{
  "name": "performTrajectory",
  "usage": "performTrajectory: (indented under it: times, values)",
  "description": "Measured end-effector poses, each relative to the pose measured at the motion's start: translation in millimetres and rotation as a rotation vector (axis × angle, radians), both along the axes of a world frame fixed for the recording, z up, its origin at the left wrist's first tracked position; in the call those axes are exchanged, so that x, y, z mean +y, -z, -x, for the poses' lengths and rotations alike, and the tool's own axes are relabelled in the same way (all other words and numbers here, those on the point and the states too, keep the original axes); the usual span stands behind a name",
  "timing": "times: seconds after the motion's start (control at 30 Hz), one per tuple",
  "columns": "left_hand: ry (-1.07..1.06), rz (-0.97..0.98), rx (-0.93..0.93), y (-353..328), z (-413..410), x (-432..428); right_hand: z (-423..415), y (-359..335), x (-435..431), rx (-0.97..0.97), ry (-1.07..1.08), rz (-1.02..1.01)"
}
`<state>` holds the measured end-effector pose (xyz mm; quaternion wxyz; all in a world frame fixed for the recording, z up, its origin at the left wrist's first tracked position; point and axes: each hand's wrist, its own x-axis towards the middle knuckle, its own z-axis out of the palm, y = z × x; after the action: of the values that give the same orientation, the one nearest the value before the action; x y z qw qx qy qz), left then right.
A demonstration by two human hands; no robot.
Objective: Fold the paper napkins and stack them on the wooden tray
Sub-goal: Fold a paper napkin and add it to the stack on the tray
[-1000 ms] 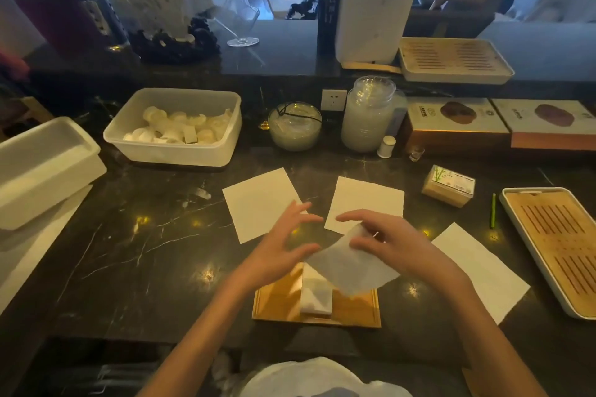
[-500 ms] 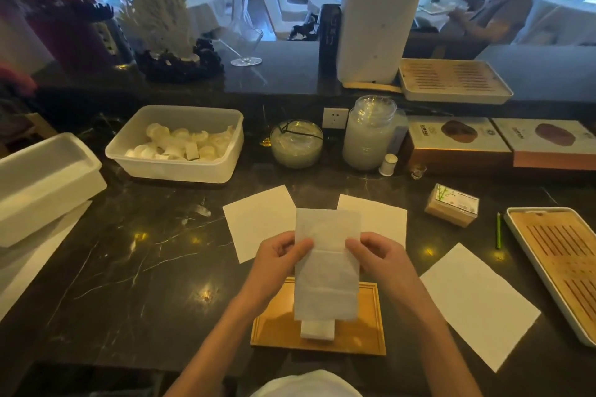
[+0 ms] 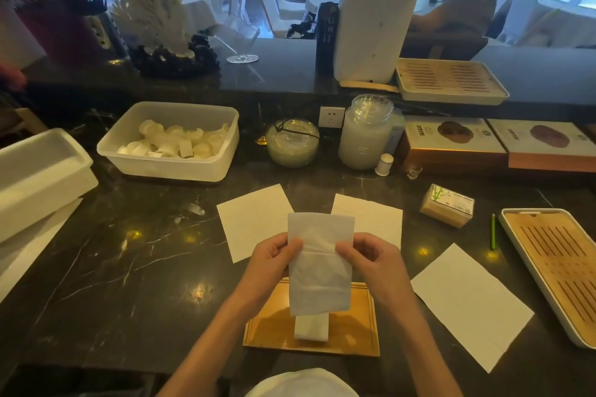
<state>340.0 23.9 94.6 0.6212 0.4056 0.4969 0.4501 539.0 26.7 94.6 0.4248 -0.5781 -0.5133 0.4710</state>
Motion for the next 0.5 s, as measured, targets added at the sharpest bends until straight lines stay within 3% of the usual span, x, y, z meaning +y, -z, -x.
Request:
performTrajectory:
  times: [0.5]
  values:
    - [0.025,0.037,-0.005,0.0,-2.1,-1.9,1.3,2.3,-1.6,0.051,0.062,0.008]
